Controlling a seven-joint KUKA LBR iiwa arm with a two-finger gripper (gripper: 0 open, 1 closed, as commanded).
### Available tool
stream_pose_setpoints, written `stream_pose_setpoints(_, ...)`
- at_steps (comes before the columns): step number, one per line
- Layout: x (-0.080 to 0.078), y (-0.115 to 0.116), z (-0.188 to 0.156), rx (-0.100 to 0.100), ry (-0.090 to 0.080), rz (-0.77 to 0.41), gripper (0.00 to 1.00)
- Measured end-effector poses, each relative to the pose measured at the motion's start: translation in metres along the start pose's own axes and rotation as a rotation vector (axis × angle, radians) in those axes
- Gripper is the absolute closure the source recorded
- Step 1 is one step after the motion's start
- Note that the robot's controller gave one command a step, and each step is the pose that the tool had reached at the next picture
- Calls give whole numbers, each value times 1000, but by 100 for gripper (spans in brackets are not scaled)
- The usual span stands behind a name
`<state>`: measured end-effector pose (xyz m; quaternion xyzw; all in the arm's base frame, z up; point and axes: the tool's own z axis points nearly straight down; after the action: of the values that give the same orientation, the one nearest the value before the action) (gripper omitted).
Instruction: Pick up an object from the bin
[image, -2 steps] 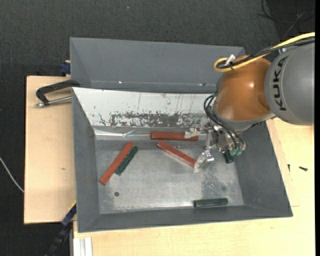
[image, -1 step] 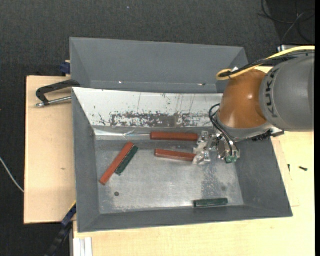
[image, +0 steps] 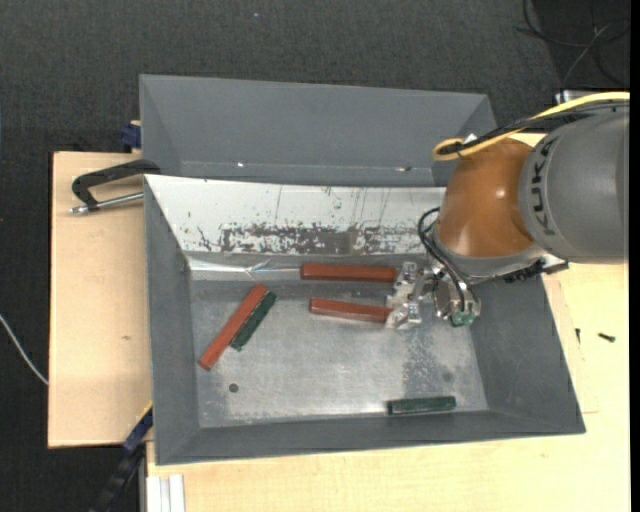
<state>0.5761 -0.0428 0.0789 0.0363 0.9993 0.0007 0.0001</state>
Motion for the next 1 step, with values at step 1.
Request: stream_pose_setpoints(1, 0, 0, -1, 0, 0, -4, 100)
